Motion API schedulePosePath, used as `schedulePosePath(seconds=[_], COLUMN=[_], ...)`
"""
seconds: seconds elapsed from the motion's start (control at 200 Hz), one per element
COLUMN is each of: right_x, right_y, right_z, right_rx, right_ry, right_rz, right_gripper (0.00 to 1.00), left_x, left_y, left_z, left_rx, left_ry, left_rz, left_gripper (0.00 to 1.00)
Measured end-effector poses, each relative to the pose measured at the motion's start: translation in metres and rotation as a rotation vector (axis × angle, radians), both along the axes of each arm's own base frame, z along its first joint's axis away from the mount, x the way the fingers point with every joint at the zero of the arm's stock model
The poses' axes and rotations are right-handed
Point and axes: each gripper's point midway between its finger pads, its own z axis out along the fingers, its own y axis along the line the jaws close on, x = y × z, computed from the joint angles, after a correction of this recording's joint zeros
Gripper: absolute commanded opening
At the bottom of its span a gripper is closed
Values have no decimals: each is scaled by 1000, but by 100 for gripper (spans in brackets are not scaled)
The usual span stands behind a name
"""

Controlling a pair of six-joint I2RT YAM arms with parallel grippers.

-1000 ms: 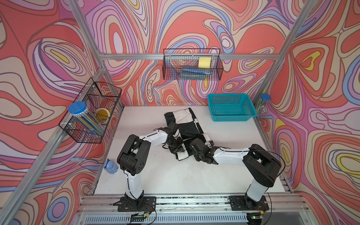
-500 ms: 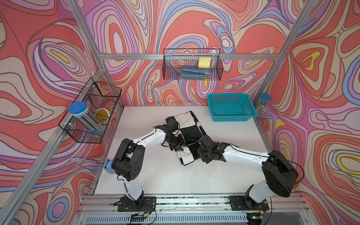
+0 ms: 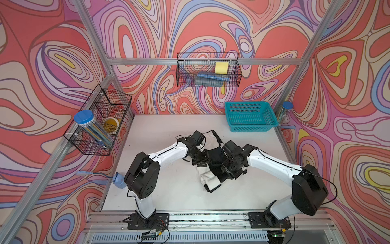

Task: Roll up the pillowcase
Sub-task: Roll the pillowcase at the center of the board.

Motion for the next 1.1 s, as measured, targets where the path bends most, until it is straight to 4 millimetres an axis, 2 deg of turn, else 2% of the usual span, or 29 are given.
schedulePosePath(seconds=[0.15, 0.325, 0.591, 0.751, 0.811, 0.911, 0.966, 1.036, 1.101], right_x=[25, 41, 81, 98, 103, 110, 115, 120, 126], right_y=[6, 12, 30, 36, 38, 41, 44, 47, 50], right_z=[11, 7, -5, -16, -20, -26, -30, -32, -34], right_rx=[31, 34, 47, 55, 57, 62, 68, 75, 81], right_ry=[-36, -31, -49, -54, -57, -63, -68, -81, -91], right_rz=[27, 49, 70, 82, 82, 86, 88, 90, 94], right_gripper=[39, 42, 51, 53, 53, 54, 54, 54, 54], left_x=[17, 20, 26, 26, 26, 25, 26, 35, 45], left_y=[9, 19, 31, 55, 62, 77, 86, 92, 90], left_z=[-27, -56, -57, -63, -63, -56, -44, -18, 13], left_rx=[60, 112, 93, 90, 92, 93, 96, 79, 42], left_ry=[21, 81, 117, 161, 169, 155, 122, 40, -48], left_rz=[18, 21, 50, 105, 123, 158, 180, 189, 182], left_gripper=[29, 25, 23, 34, 35, 38, 37, 33, 28])
